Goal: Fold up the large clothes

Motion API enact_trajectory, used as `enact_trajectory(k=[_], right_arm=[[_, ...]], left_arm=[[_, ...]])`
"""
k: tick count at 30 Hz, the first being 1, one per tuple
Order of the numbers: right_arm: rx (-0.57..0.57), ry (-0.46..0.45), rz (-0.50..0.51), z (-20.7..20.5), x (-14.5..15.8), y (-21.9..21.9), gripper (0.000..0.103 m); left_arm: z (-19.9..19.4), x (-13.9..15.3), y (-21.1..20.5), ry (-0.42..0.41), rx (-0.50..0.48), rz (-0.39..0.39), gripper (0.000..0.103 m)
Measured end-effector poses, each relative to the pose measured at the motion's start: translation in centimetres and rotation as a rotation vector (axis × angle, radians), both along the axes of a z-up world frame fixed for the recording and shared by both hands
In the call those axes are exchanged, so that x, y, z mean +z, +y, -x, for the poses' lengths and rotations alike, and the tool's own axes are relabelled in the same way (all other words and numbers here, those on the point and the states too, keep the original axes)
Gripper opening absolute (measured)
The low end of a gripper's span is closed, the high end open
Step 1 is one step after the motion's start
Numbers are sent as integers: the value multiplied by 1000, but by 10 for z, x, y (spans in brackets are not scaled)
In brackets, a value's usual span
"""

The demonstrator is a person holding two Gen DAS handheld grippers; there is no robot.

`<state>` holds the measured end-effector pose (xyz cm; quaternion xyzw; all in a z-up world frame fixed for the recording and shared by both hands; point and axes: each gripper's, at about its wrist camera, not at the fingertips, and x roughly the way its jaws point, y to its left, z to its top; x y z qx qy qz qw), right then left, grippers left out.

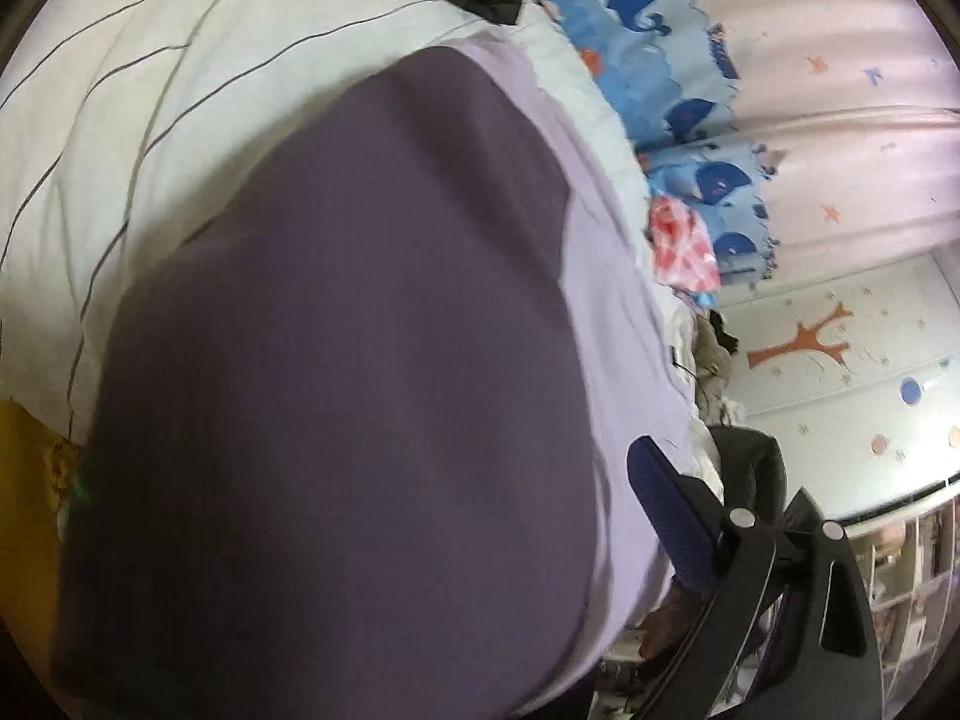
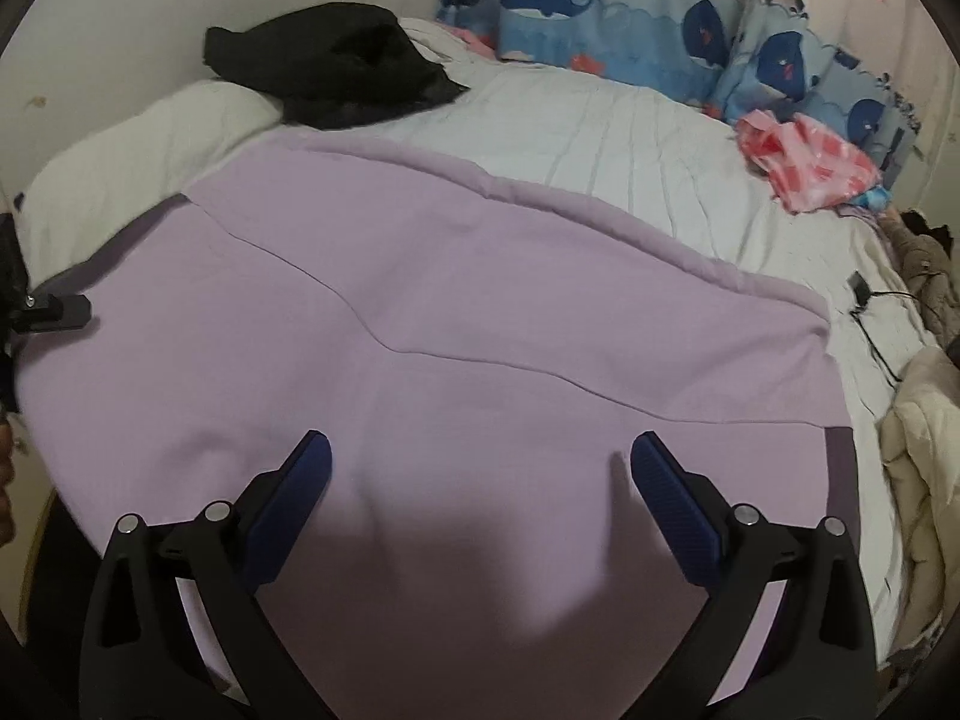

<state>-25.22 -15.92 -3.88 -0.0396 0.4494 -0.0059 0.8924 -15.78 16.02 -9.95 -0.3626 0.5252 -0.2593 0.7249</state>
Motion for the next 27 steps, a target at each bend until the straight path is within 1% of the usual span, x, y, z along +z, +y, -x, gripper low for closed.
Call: enact_trajectory(k=[1,2,4,5,7,8,9,10,13,17,20,23,27], right_arm=[[-2,3,-9,1,-1,-1,97],[-7,-9,-7,4,3,-1,97],[-9,-66,12,16,19,1,97],[-5,-79,20,18,22,2,97],[9,-30,32,11,13,1,97],[13,-1,17,5,5,-1,97],[12,7,3,3,0,-3,97],[9,-6,6,5,-3,-2,97],[3,-24,22,9,-6,2,97],[2,-52,-18,9,-12,-7,97],[-1,-61,-21,14,-13,-5,97],[-3,-68,-24,16,-13,-3,97],[-8,-88,-64,23,-12,-6,97]], left_arm=[[-3,-3,0,17,12,16,89],[-4,-3,-1,14,24,19,88],[-1,2,0,-18,26,14,84],[0,4,0,-29,29,7,83],[2,5,-1,-36,48,2,80],[6,5,3,-41,61,6,77],[9,6,6,-50,70,10,72],[11,12,5,-77,74,9,68],[19,30,-2,-141,63,-3,62],[26,54,-10,-210,40,15,56],[31,78,-26,-278,9,23,54],[39,102,-47,-352,-46,28,53],[46,137,-95,-444,-159,17,53]])
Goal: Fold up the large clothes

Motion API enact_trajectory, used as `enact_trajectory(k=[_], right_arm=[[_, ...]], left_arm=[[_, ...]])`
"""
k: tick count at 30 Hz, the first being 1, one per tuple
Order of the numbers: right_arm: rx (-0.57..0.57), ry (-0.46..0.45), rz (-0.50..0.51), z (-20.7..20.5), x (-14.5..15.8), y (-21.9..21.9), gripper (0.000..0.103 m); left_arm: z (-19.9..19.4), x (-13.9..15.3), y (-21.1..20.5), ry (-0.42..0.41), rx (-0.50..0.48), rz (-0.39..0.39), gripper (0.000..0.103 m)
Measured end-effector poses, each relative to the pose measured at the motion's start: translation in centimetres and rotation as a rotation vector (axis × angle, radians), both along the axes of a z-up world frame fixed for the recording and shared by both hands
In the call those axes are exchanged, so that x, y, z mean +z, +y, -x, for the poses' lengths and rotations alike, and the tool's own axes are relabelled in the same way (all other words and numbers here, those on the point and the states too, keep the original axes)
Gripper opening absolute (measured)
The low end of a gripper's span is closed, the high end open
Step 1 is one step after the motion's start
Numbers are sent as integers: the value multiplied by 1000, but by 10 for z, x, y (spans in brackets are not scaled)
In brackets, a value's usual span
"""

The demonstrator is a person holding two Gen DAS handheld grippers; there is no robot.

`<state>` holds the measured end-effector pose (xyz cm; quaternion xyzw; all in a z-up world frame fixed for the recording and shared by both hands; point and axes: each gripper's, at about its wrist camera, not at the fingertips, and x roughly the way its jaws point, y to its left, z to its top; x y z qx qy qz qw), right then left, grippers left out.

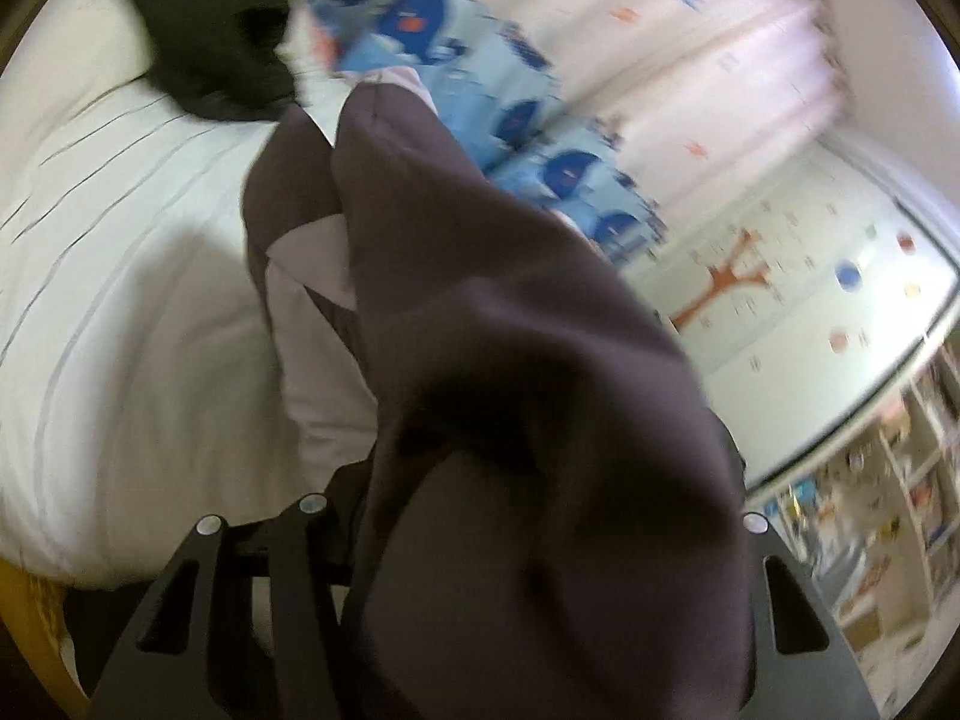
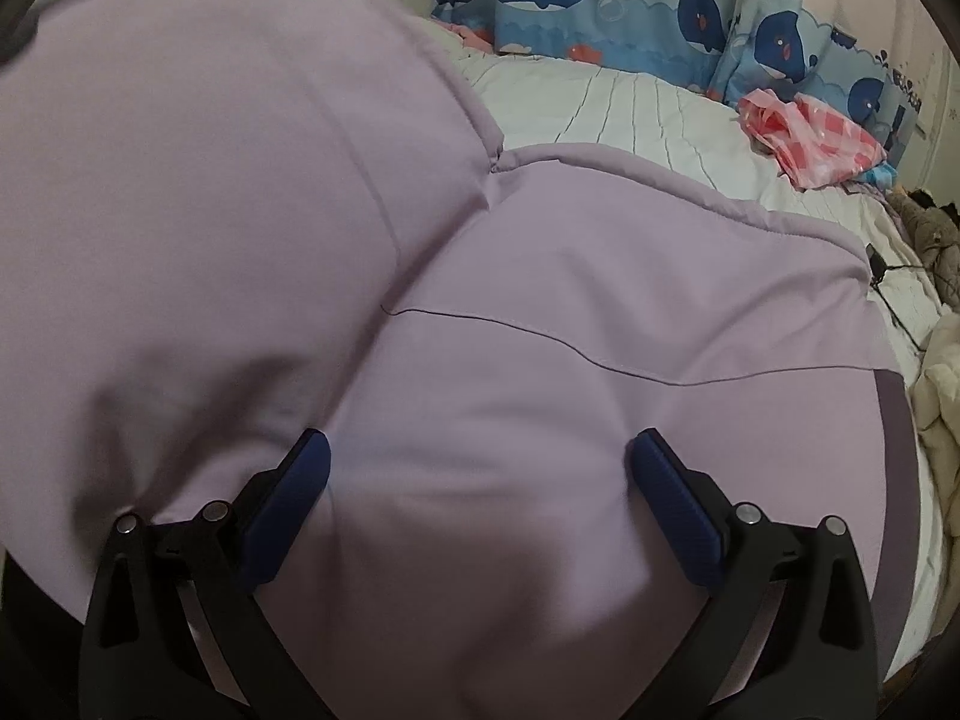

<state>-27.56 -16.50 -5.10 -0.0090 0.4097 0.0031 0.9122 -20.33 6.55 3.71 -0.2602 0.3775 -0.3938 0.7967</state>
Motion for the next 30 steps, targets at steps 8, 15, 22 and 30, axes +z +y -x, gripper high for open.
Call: enact_trajectory(k=[8,15,22,30], right_arm=[[-61,-87,-250,82,32,-62,97],[-334,-224,-555,155,73,-223,97],[-133,-217,-336,86,181,-232,97],[-23,263,-171,-45,91,-206,97]], left_arm=[[17,32,-101,-119,-198,-88,53],[49,8,-221,-189,-404,-236,53],[84,-24,-300,-276,-510,-402,53],[101,-20,-317,-353,-545,-526,55]])
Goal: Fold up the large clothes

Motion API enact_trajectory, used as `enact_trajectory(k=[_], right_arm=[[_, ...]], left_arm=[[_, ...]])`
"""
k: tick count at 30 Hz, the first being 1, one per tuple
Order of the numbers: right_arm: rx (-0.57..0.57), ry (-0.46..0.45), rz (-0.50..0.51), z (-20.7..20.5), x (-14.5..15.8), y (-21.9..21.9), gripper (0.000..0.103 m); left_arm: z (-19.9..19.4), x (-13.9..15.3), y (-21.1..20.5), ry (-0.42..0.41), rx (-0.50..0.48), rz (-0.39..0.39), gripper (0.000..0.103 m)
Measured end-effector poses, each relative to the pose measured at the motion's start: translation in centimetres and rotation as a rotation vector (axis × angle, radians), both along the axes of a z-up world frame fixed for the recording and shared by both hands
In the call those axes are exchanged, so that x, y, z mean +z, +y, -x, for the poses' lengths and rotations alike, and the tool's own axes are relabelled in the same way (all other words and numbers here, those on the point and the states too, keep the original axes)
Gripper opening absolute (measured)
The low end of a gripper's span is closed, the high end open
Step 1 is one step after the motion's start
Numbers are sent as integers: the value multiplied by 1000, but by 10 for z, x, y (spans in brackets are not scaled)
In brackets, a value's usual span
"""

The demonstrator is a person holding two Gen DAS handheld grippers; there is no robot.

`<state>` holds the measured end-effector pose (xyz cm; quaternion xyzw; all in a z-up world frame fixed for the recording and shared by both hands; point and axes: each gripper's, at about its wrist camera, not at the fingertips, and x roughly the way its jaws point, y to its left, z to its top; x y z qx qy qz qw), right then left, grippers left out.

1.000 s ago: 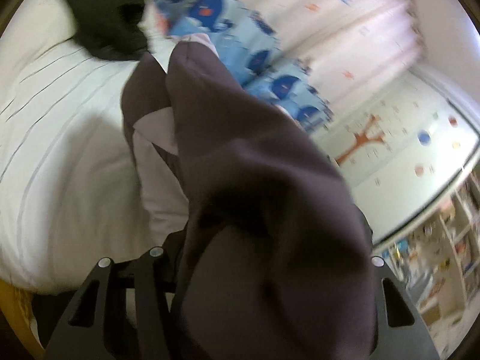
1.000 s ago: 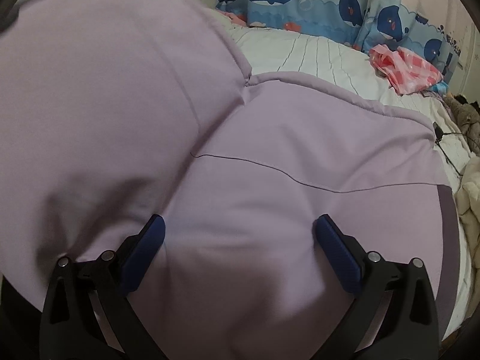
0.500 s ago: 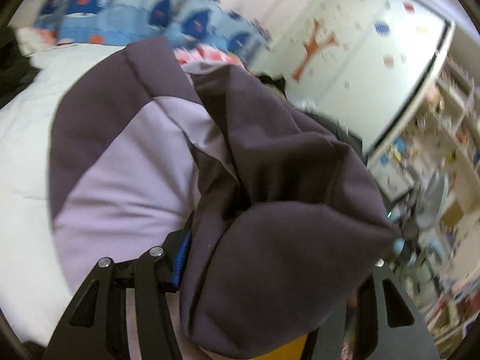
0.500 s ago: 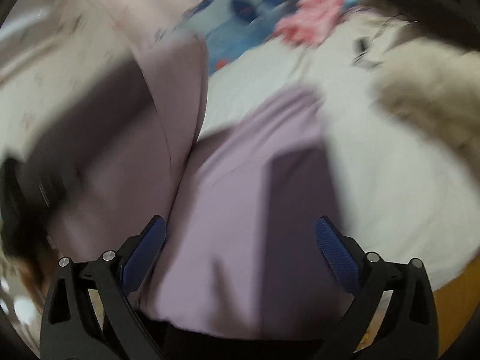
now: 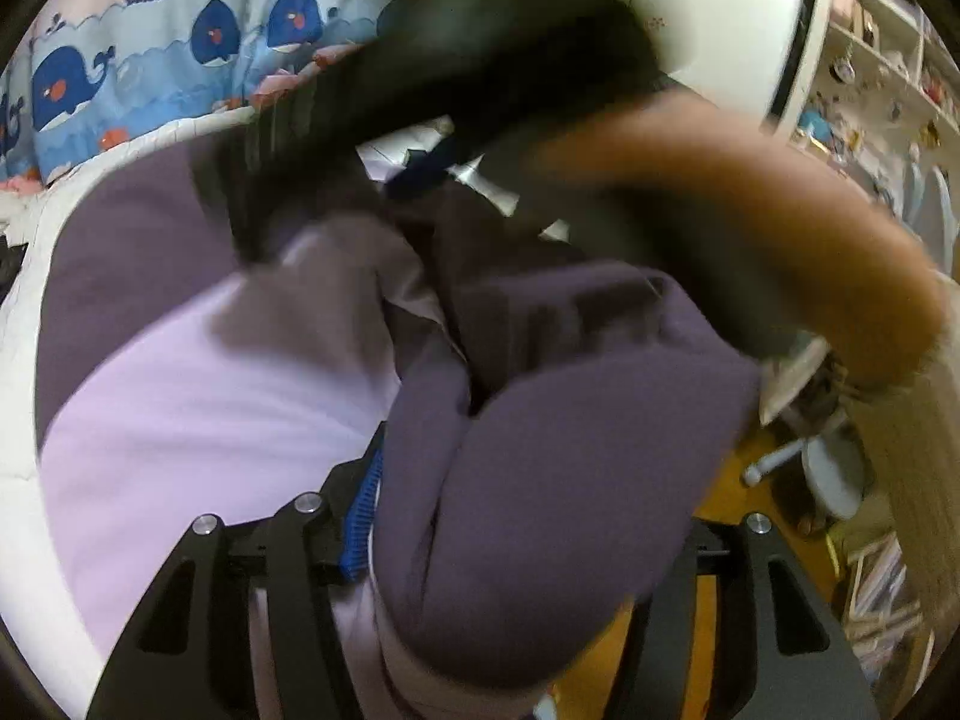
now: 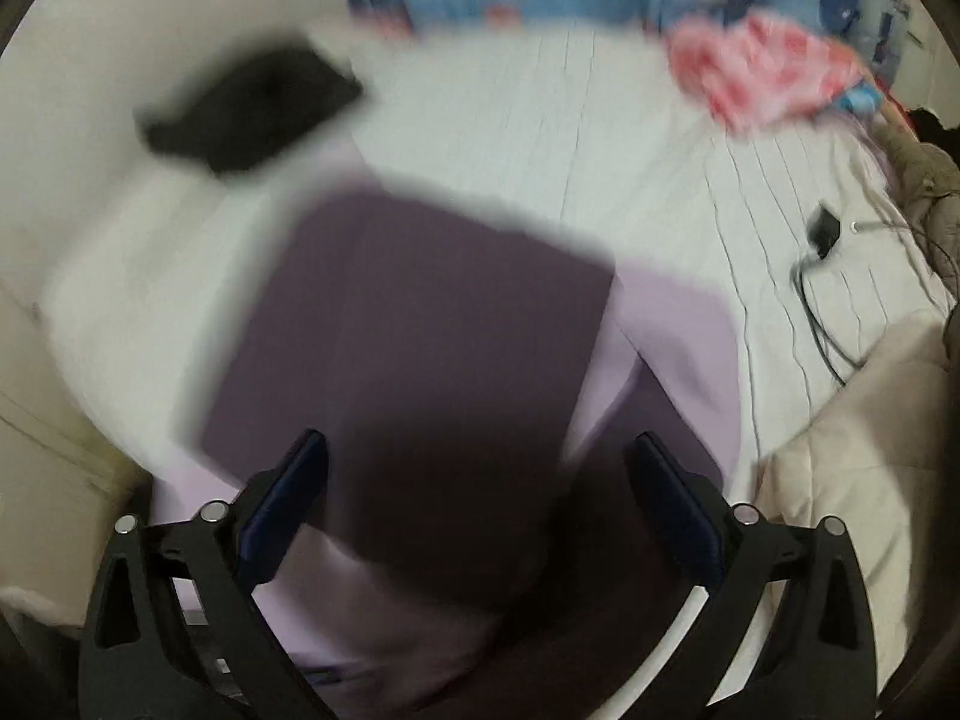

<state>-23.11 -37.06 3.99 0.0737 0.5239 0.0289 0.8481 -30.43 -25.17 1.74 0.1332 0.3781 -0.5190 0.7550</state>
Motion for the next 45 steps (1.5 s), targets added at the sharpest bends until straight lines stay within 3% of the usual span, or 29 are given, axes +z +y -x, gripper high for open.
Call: enact_trajectory(k=[3,5,9,12,15,18,22,23,25,27,28,30,32,33,34,38,40,45], right_arm=[[-41,-22,-13,11,-9,-5,97],[-47,-42,33,24,-5,-2,97],[-66,-78,105,51,-1,2,97],[-112,-84,150,69,-7,-6,97],[-163,-115,181,89,-15,-5,97],[-246,-209,193,114,-26,-1,97],[-345,-314,134,142,-43,-5,97],[-359,-324,167,147,-41,-4,97],[-374,-367,359,156,-30,10,97],[-400,-401,543,163,-27,27,97],[-418,-394,541,165,-29,26,97],[-481,-333,417,167,-44,7,97],[-558,-289,167,174,-67,-22,97],[-579,-277,41,176,-79,-32,97],[-580,-281,-11,176,-84,-34,97],[-509,-377,-133,163,-82,-27,91],[-446,-433,-153,143,-69,-11,80],[-296,-555,-227,65,-36,40,74]], left_arm=[[1,11,24,85,-60,2,55],[-4,29,65,186,-69,63,55],[-65,54,129,229,132,178,58],[-129,26,138,319,278,177,60],[-156,-14,131,439,308,172,63],[-171,-20,127,469,289,248,82],[-174,-13,137,472,389,253,82],[-176,-13,145,467,404,252,82],[-176,-20,153,484,396,219,82],[-183,-40,141,555,342,187,83],[-173,-52,132,581,300,179,96],[-174,-71,117,608,253,165,98],[-181,-81,111,651,259,192,98],[-183,-80,110,649,254,184,98],[-177,-76,113,627,250,177,98],[-154,-39,107,419,230,180,97],[-148,-13,108,348,208,211,93],[-161,53,153,109,260,205,91]])
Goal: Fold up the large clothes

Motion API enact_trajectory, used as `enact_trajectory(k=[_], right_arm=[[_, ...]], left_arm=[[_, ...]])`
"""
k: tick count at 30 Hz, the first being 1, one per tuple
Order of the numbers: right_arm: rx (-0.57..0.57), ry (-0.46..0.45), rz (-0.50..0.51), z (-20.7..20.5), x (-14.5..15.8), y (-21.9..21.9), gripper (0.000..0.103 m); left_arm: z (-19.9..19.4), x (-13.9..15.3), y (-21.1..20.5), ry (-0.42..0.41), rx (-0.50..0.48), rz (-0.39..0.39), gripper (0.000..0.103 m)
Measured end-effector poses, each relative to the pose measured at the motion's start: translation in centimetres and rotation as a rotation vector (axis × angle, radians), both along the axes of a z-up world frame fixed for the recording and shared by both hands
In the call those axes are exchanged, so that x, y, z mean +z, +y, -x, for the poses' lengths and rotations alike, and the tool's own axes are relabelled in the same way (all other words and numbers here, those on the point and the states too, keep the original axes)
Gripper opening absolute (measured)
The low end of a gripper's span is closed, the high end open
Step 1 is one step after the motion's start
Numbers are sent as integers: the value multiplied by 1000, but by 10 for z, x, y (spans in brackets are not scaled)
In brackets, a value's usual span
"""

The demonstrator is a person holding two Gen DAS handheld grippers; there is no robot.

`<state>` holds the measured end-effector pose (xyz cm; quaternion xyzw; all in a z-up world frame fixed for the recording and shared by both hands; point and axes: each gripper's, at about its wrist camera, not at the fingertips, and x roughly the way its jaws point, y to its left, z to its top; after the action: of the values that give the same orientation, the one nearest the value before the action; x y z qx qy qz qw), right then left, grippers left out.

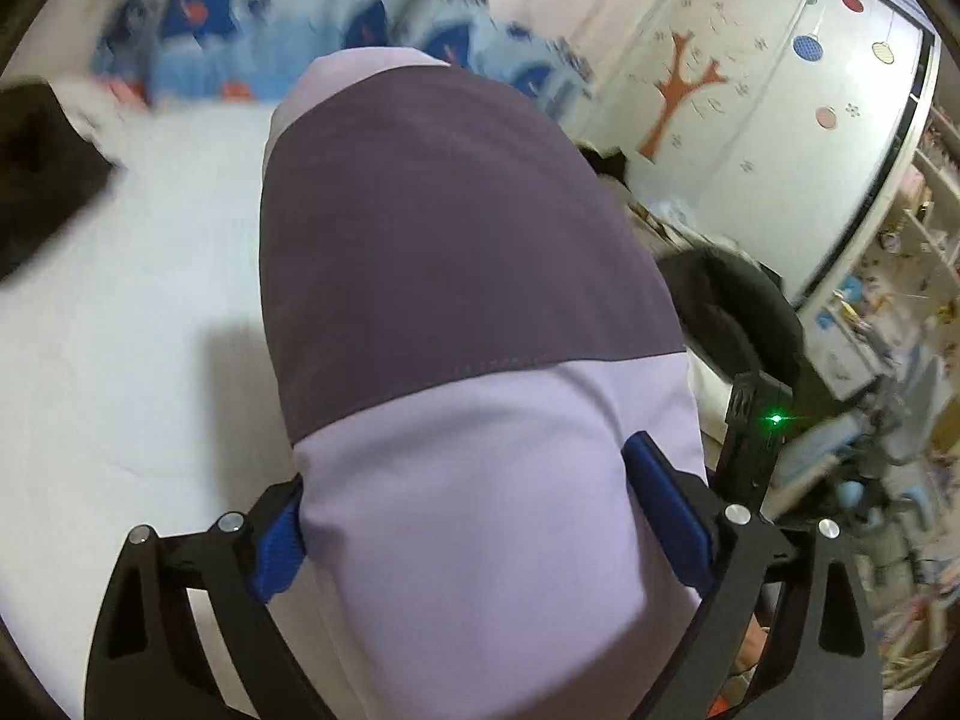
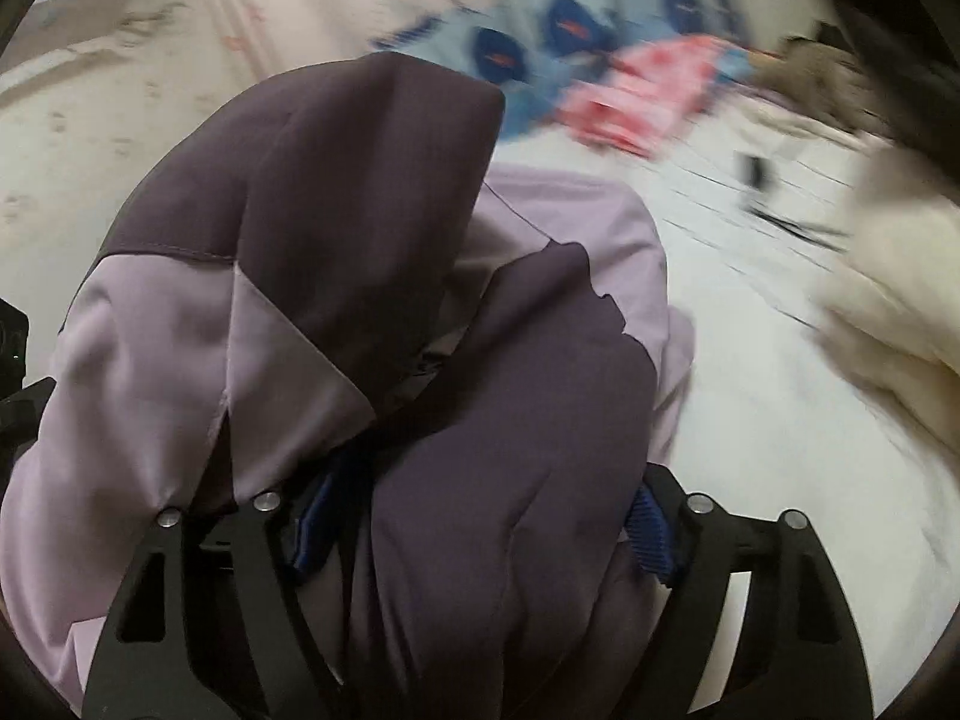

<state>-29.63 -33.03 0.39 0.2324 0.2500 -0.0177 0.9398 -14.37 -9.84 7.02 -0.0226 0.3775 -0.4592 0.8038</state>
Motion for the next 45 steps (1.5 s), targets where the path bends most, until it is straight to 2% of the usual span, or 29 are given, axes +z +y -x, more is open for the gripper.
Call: enact_trajectory(k=[2,3,5,7,8,9,10,12,14,15,16,18,20,22,24,25,26,27,28,29,31,33,36,38,40,42,43,44,45], right_arm=[[76,-48,15,-34,7,34,73],[105,-38,28,-49,6,47,73],[147,74,110,-81,-10,79,74],[160,219,212,-98,-46,98,75],[166,242,200,-100,-57,98,76],[175,260,144,-98,-69,90,87],[184,291,128,-96,-73,82,95],[211,342,169,-93,-62,76,96],[196,333,252,-92,-32,74,95],[173,284,308,-94,-5,74,95],[150,241,329,-99,15,76,95],[135,162,349,-119,52,79,96],[186,129,357,-168,78,94,96],[272,204,315,-228,68,108,96],[233,330,349,-261,28,112,96],[212,392,352,-271,-10,107,96],[206,399,268,-266,-34,97,96],[179,381,131,-246,-57,77,96],[124,352,53,-224,-71,57,96],[84,337,10,-206,-81,46,96],[79,340,-55,-194,-96,37,96],[110,382,-17,-207,-91,39,96],[119,418,156,-222,-48,52,96],[122,309,238,-185,-2,70,96],[141,235,307,-137,19,89,96],[174,291,381,-115,6,105,96],[190,384,417,-113,-26,112,96],[198,437,384,-112,-52,109,96],[200,443,289,-111,-70,98,96]], left_arm=[[-14,14,39,-41,75,-12,91],[-19,15,58,-52,107,-21,91],[-35,2,94,-49,178,-85,91],[-61,-40,114,52,214,-187,92],[-72,-62,122,116,225,-216,92],[-88,-96,134,222,254,-244,96],[-92,-108,144,255,260,-215,96],[-92,-97,154,254,242,-167,96],[-84,-70,154,134,276,-200,96],[-79,-51,153,41,286,-206,95],[-78,-40,149,-11,286,-199,95],[-89,-25,142,-43,287,-178,95],[-114,-24,118,-13,250,-177,95],[-127,-38,79,32,189,-207,95],[-132,-55,46,16,146,-266,95],[-132,-56,33,11,133,-272,95],[-130,-60,24,11,108,-279,95],[-127,-65,14,14,68,-286,95],[-125,-67,9,20,32,-281,95],[-120,-71,1,32,-24,-261,95],[-110,-76,-13,-3,-69,-303,95],[-107,-76,-22,-35,-64,-365,95],[-109,-53,7,4,6,-310,88],[-95,-23,47,-32,121,-230,88],[-80,-11,84,-54,203,-203,88],[-70,-16,121,-44,297,-200,88],[-69,-28,141,-13,359,-198,89],[-72,-44,161,49,399,-183,89],[-78,-67,177,155,438,-154,88]])
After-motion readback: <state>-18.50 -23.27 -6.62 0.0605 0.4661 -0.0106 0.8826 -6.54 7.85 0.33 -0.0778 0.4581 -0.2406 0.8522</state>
